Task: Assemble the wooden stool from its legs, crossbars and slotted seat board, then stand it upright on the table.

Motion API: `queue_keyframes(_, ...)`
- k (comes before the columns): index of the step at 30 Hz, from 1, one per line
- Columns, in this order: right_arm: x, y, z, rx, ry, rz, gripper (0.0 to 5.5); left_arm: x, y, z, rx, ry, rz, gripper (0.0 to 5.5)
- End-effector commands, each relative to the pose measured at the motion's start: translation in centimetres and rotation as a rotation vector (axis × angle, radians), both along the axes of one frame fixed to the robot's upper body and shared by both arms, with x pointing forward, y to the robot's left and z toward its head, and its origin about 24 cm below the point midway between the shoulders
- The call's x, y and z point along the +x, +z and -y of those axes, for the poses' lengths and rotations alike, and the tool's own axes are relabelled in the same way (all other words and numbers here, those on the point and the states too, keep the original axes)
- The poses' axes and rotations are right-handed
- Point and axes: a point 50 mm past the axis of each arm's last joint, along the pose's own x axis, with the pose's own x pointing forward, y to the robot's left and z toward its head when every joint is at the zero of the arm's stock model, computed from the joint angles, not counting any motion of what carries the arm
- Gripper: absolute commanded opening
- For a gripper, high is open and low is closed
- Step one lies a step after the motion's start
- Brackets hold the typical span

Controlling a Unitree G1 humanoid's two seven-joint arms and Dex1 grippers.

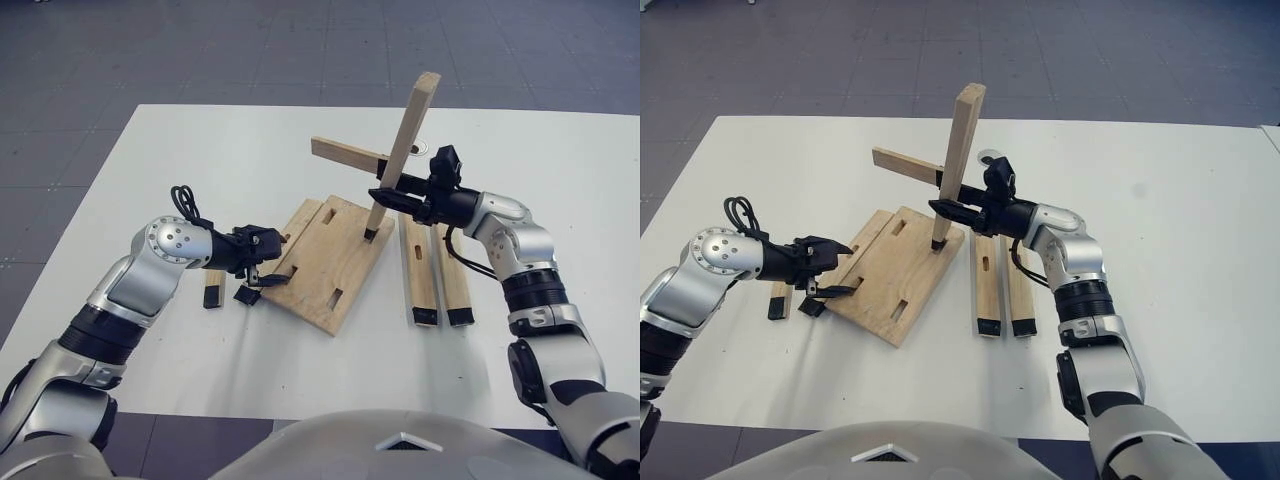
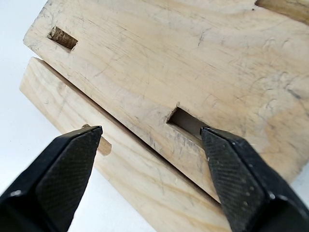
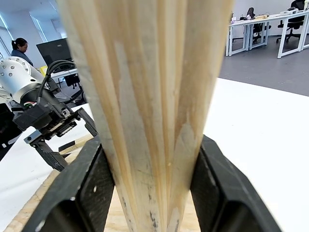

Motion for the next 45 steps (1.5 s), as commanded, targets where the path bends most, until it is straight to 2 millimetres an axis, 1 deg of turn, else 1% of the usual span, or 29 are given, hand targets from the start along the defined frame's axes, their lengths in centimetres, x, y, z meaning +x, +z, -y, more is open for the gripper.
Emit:
queue_keyframes(1, 0.0, -0.9, -0.4, -0.053, 0.024, 0.003, 2.04, -0.7, -1.4, -0.5, 0.043, 0.025, -0.06, 3.77)
queue_keyframes(5, -0.5, -2.7, -0.4, -0.104, 0.038, -0.025, 2.04, -0.7, -1.4, -0.4, 0.043, 0.027, -0.061, 3.77)
queue_keyframes(9, -1.2, -4.9, -0.3, -0.147, 0.033, -0.112, 2.04, -0.7, -1.4, -0.4, 0.042, 0.028, -0.065, 3.77)
queue_keyframes(10, -1.6, -5.1, -0.2, -0.142, 0.043, -0.123, 2.04, -0.7, -1.4, -0.3, 0.042, 0.028, -0.064, 3.77)
queue_keyframes(11, -1.9, -5.1, -0.1, -0.137, 0.057, -0.121, 2.04, -0.6, -1.4, -0.3, 0.042, 0.029, -0.065, 3.77)
queue_keyframes(13, -2.4, -4.3, -0.3, -0.109, 0.066, -0.103, 2.03, -0.8, -1.5, -0.4, 0.042, 0.034, -0.068, 3.77)
queue_keyframes(16, -1.9, -2.7, -0.9, -0.023, 0.017, -0.107, 2.03, -1.1, -1.7, -0.4, 0.037, 0.042, -0.077, 3.77)
queue_keyframes(18, -1.7, -2.3, -0.9, -0.027, 0.002, -0.097, 2.03, -1.0, -1.7, -0.4, 0.031, 0.046, -0.075, 3.77)
queue_keyframes(20, -1.8, -3.0, -0.8, -0.074, -0.003, -0.107, 2.03, -0.9, -1.6, -0.3, 0.029, 0.048, -0.072, 3.77)
queue_keyframes(23, -2.6, -4.9, -0.5, -0.183, 0.004, -0.098, 2.03, -0.8, -1.6, -0.3, 0.028, 0.05, -0.067, 3.77)
queue_keyframes(29, -5.3, -7.0, 0.5, -0.379, 0.01, 0.099, 2.03, -1.0, -1.7, -0.2, 0.023, 0.057, -0.069, 3.77)
queue_keyframes(32, -6.2, -8.1, 1.2, -0.466, 0.012, 0.193, 2.03, -1.2, -1.8, -0.2, 0.018, 0.064, -0.072, 3.77)
queue_keyframes(35, -6.8, -9.6, 1.5, -0.513, 0.038, 0.184, 2.03, -1.2, -1.8, -0.1, 0.014, 0.065, -0.072, 3.77)
queue_keyframes(38, -7.0, -10.5, 2.0, -0.512, 0.024, 0.131, 2.03, -1.1, -1.8, 0.0, 0.014, 0.064, -0.07, 3.77)
queue_keyframes(39, -6.9, -10.6, 2.2, -0.493, 0.013, 0.087, 2.03, -1.1, -1.8, 0.0, 0.014, 0.065, -0.071, 3.77)
queue_keyframes(42, -5.5, -10.2, 3.4, -0.419, -0.053, -0.088, 2.03, -1.2, -1.8, -0.1, 0.009, 0.071, -0.075, 3.77)
queue_keyframes(45, -3.6, -9.8, 4.8, -0.46, -0.095, -0.197, 2.03, -1.2, -1.8, -0.1, 0.005, 0.075, -0.074, 3.77)
